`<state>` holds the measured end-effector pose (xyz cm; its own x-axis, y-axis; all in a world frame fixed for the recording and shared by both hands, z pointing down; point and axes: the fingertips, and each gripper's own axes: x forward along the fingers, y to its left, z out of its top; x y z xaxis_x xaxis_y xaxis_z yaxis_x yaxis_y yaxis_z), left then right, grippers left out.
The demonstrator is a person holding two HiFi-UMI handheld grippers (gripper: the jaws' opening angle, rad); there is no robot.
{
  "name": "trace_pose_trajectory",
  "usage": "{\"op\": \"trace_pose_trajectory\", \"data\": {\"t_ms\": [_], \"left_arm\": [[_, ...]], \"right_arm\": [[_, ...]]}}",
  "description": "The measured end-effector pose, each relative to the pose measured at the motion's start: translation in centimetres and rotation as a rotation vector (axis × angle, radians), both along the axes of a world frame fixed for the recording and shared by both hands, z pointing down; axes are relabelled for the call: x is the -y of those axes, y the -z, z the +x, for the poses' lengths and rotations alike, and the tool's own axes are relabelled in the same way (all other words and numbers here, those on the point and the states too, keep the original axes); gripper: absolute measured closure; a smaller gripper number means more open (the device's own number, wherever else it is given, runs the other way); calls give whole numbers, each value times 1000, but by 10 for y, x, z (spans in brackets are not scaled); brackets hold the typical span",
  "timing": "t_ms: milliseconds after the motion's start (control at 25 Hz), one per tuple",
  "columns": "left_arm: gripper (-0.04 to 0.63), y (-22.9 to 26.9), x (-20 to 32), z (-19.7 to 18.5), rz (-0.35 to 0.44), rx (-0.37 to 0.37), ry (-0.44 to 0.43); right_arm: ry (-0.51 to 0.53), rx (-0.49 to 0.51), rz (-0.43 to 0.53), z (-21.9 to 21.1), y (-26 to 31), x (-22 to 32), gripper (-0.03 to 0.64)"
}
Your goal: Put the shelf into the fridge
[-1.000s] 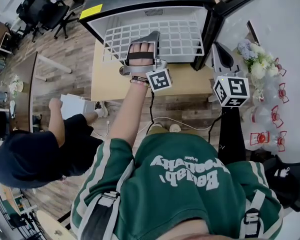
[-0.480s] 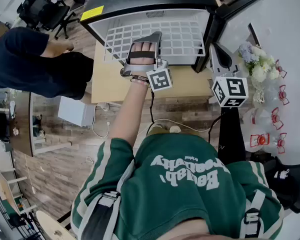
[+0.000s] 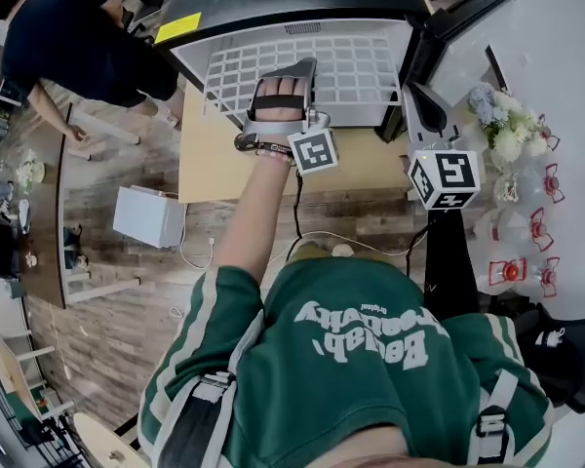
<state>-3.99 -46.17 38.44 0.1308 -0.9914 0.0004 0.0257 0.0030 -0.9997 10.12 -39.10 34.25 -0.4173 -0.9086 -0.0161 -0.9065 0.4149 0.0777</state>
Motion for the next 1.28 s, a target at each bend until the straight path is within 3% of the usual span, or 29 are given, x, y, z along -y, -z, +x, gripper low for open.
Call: {"op": "trace_pose_trajectory", "data": {"t_ms": [1280], "left_arm": [[532, 1, 38, 0, -8, -10, 8]], "right_arm": [[-13, -18, -27, -11, -10, 18, 614]]}}
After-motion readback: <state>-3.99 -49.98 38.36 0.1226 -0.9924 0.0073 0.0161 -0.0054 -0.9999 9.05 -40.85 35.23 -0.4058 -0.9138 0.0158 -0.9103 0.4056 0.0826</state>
